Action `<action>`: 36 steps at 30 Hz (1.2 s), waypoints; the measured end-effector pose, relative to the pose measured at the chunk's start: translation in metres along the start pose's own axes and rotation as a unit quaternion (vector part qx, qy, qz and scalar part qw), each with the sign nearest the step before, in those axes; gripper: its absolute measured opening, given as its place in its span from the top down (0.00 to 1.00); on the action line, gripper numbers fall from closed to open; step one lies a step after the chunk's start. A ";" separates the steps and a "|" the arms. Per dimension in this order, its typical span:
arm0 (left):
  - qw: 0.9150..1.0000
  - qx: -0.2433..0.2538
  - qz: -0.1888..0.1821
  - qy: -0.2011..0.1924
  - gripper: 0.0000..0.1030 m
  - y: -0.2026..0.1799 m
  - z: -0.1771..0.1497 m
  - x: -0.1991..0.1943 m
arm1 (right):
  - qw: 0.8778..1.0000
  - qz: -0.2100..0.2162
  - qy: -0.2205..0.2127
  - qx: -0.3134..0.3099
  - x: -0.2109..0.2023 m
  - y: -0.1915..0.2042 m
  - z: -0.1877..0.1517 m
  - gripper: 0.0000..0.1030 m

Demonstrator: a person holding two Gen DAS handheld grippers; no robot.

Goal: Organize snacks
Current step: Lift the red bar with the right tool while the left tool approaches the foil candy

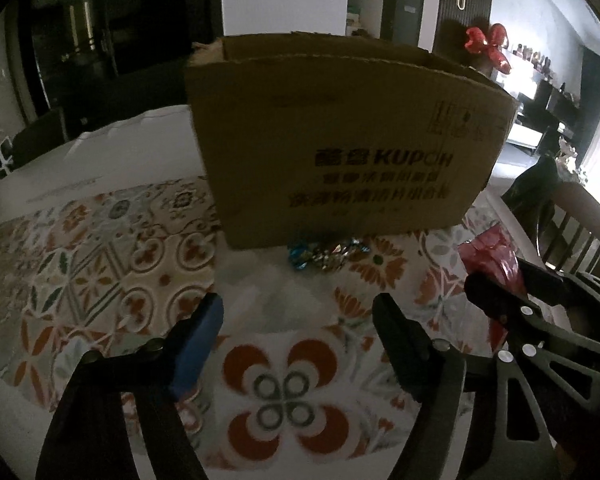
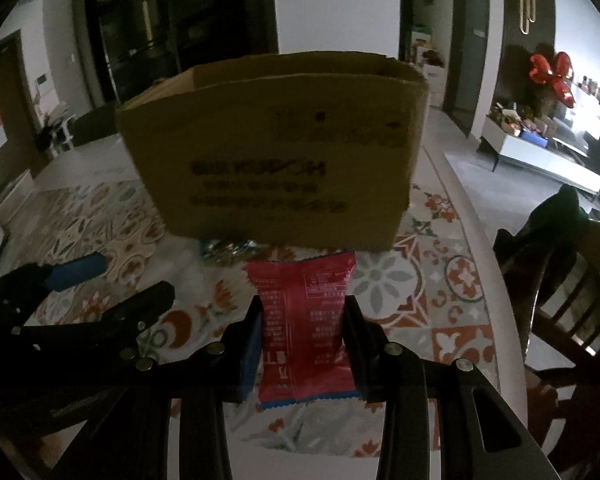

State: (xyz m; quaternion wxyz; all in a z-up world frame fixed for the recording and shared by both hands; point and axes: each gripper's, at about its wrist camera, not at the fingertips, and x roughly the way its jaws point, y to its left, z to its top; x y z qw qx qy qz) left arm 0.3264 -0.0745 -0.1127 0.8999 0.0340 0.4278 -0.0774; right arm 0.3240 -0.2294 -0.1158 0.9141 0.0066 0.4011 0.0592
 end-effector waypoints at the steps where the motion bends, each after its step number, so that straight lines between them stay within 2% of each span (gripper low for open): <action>1: 1.000 0.000 -0.003 0.001 0.30 -0.001 0.001 0.003 | 1.000 -0.002 -0.001 0.003 0.002 -0.002 0.001 0.63; 10: 1.000 0.007 -0.017 0.001 0.39 -0.012 0.011 0.031 | 1.000 -0.012 -0.006 0.007 0.016 -0.011 0.004 0.63; 24: 1.000 0.010 -0.001 0.007 0.41 -0.023 0.024 0.063 | 1.000 -0.010 -0.004 0.010 0.028 -0.018 0.006 0.63; 27: 1.000 0.010 0.000 0.010 0.45 -0.026 0.026 0.068 | 1.000 -0.010 -0.003 0.010 0.028 -0.017 0.007 0.63; 29: 1.000 0.007 -0.001 0.015 0.58 -0.026 0.027 0.072 | 1.000 -0.010 -0.003 0.010 0.029 -0.018 0.008 0.63; 31: 1.000 0.000 -0.005 0.017 0.60 -0.025 0.026 0.075 | 1.000 -0.011 -0.002 0.010 0.030 -0.019 0.008 0.63; 33: 1.000 -0.005 -0.010 0.019 0.77 -0.023 0.026 0.076 | 1.000 -0.012 -0.002 0.009 0.030 -0.018 0.009 0.63; 36: 0.999 -0.014 -0.024 0.024 0.81 -0.020 0.025 0.076 | 1.000 -0.012 -0.005 0.009 0.031 -0.018 0.009 0.63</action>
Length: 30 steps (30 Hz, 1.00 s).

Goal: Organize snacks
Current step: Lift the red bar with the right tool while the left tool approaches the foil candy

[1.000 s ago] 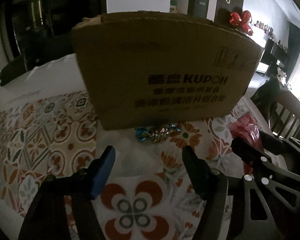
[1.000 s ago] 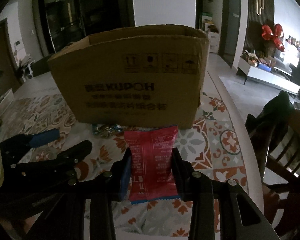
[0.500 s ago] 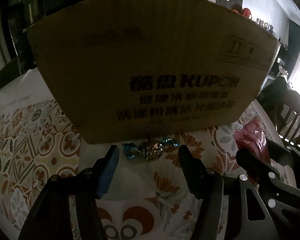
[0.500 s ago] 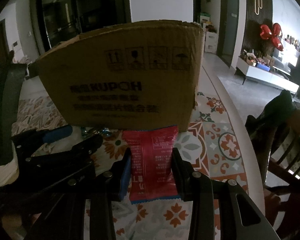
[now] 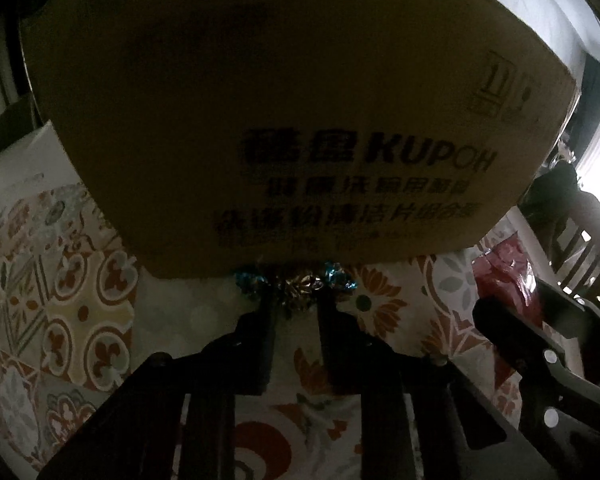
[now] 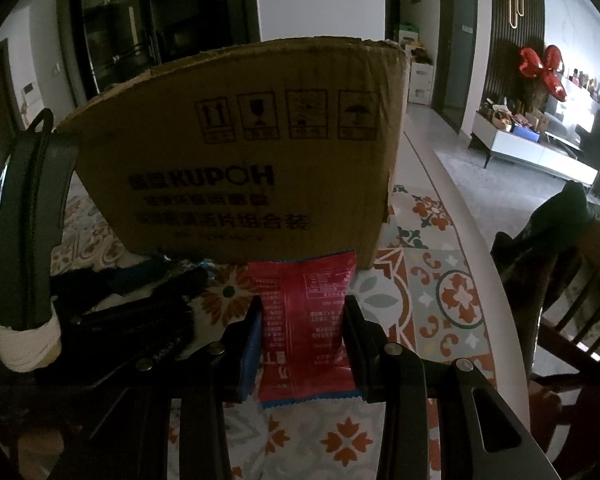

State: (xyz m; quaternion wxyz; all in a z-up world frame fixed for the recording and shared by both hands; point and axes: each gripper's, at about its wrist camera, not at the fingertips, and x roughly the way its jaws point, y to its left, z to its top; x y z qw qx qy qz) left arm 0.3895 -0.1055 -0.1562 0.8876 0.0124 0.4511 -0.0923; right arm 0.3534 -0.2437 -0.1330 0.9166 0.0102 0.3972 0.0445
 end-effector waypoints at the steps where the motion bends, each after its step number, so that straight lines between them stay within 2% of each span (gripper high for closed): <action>1: 1.000 0.000 0.000 -0.001 0.83 0.000 0.000 0.000 | 1.000 0.001 -0.001 0.001 0.000 0.000 0.000 0.63; 2: 1.000 0.001 -0.001 -0.002 0.85 0.000 -0.002 -0.002 | 1.000 0.001 -0.001 0.002 -0.001 0.000 0.000 0.63; 4: 1.000 0.003 -0.002 0.000 0.98 0.002 -0.005 -0.004 | 1.000 0.002 -0.001 0.001 -0.001 0.000 0.000 0.63; 13: 1.000 -0.001 -0.020 -0.016 0.98 0.010 -0.020 -0.029 | 1.000 0.007 -0.004 0.002 -0.015 0.005 -0.004 0.63; 15: 0.999 -0.008 -0.033 -0.004 0.83 0.013 -0.018 -0.026 | 1.000 0.004 -0.005 0.003 -0.016 0.005 -0.004 0.63; 16: 0.999 -0.009 -0.037 0.000 0.57 0.012 -0.016 -0.026 | 1.000 0.002 -0.005 0.004 -0.016 0.006 -0.004 0.63; 17: 0.999 -0.009 -0.038 -0.004 0.46 0.012 -0.016 -0.025 | 1.000 0.000 -0.005 0.004 -0.016 0.006 -0.005 0.63; 20: 0.999 -0.001 -0.027 -0.022 0.46 0.009 -0.006 -0.020 | 1.000 -0.002 -0.006 0.003 -0.014 0.006 -0.004 0.63; 27: 1.000 0.001 -0.001 -0.014 0.45 -0.001 0.009 0.005 | 1.000 -0.008 -0.003 0.009 -0.004 0.002 -0.004 0.63; 30: 1.000 -0.002 -0.004 -0.012 0.44 -0.009 0.008 0.010 | 1.000 -0.009 -0.003 0.008 -0.001 0.001 -0.003 0.63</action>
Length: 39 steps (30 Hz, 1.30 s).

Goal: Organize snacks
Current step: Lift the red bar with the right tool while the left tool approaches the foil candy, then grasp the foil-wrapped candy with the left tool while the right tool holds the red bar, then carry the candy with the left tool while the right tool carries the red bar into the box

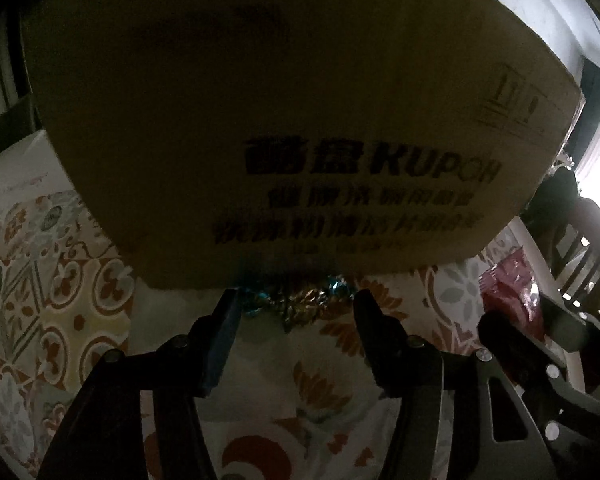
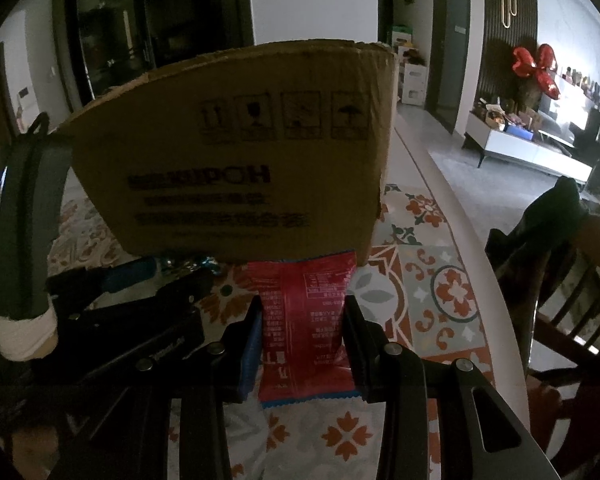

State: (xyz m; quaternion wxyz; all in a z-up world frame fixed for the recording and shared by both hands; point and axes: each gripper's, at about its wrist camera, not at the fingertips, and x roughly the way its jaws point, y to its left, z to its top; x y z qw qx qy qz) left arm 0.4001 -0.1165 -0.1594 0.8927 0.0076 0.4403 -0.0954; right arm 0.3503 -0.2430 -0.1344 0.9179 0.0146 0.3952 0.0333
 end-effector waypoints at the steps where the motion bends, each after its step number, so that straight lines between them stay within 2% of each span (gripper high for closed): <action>1: 1.000 0.000 0.001 0.000 0.44 0.000 0.001 0.001 | 1.000 0.002 0.001 0.002 0.001 0.000 0.000 0.63; 4: 1.000 -0.007 0.000 -0.003 0.45 -0.001 0.002 0.004 | 1.000 0.004 0.003 0.002 0.002 0.000 0.001 0.63; 6: 1.000 -0.013 -0.006 0.000 0.49 0.000 0.000 0.005 | 1.000 0.004 0.004 0.001 0.003 0.000 0.000 0.63; 7: 1.000 -0.014 -0.007 -0.003 0.52 0.005 0.000 0.003 | 1.000 0.004 0.005 0.001 0.003 0.000 0.000 0.63; 8: 1.000 -0.013 -0.009 -0.005 0.60 0.005 -0.002 0.002 | 1.000 0.005 0.005 0.000 0.003 0.001 0.000 0.63; 12: 1.000 0.001 -0.002 -0.011 0.65 0.009 -0.011 -0.002 | 1.000 0.009 0.006 0.000 0.002 0.001 0.000 0.63; 13: 1.000 -0.001 -0.005 -0.011 0.71 0.010 -0.012 -0.003 | 1.000 0.009 0.006 -0.001 0.002 0.002 0.000 0.63; 20: 1.000 -0.005 -0.009 -0.019 0.71 0.010 -0.022 -0.019 | 1.000 0.012 0.004 0.002 -0.006 0.002 -0.002 0.63; 27: 0.999 -0.013 -0.008 -0.037 0.71 0.011 -0.029 -0.059 | 1.000 0.020 -0.009 0.010 -0.025 0.001 -0.002 0.63; 35: 0.998 -0.017 -0.009 -0.059 0.71 0.011 -0.023 -0.102 | 0.999 0.019 -0.041 0.006 -0.061 0.006 0.001 0.63; 39: 0.996 -0.013 -0.011 -0.084 0.71 0.014 -0.015 -0.130 | 0.998 0.023 -0.064 0.010 -0.082 0.007 0.008 0.63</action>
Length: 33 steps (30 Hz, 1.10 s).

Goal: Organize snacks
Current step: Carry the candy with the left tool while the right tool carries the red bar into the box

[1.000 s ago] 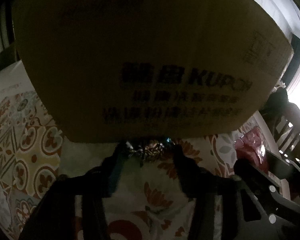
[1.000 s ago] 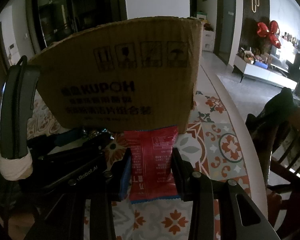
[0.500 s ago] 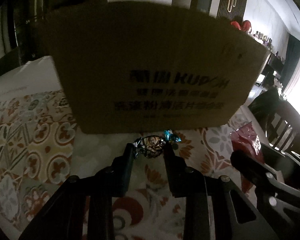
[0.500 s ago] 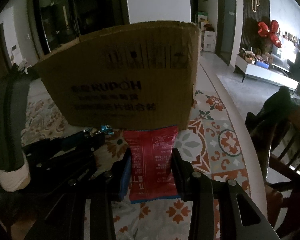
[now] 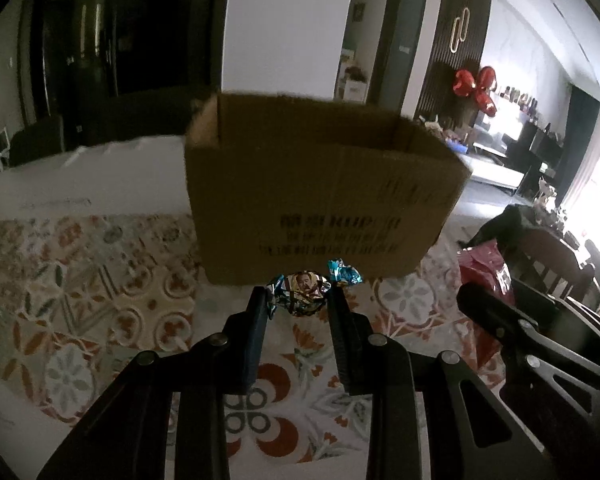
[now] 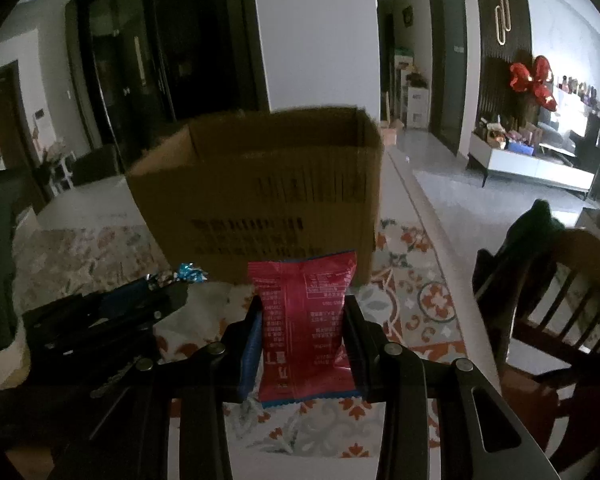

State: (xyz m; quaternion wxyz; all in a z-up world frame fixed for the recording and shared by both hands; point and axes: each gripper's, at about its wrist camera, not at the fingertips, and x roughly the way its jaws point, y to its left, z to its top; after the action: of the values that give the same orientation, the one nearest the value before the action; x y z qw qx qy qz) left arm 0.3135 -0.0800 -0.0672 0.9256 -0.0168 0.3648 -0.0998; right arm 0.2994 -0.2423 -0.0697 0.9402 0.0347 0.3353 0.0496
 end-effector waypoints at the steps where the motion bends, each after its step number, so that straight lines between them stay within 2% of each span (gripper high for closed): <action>1: 1.000 0.002 0.001 -0.006 0.71 -0.001 0.006 -0.006 | 1.000 0.001 -0.006 0.001 -0.004 0.000 0.003 0.63; 11: 0.998 0.018 0.006 -0.063 0.71 -0.004 0.042 -0.049 | 0.998 0.009 -0.066 0.000 -0.040 0.004 0.037 0.63; 17: 0.995 0.034 0.011 -0.093 0.71 -0.004 0.065 -0.058 | 0.995 0.005 -0.095 -0.009 -0.046 0.006 0.061 0.63; 25: 0.992 0.048 0.019 -0.114 0.70 -0.001 0.092 -0.054 | 0.993 0.006 -0.115 -0.019 -0.042 0.005 0.092 0.63; 33: 0.993 0.057 0.023 -0.104 0.70 0.004 0.115 -0.029 | 0.993 0.016 -0.115 -0.026 -0.020 0.004 0.116 0.63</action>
State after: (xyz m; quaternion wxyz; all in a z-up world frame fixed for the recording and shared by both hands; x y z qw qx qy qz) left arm 0.3720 -0.0755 0.0361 0.9599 0.0343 0.2607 -0.0967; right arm 0.3568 -0.2441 0.0331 0.9721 0.0206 0.2231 0.0687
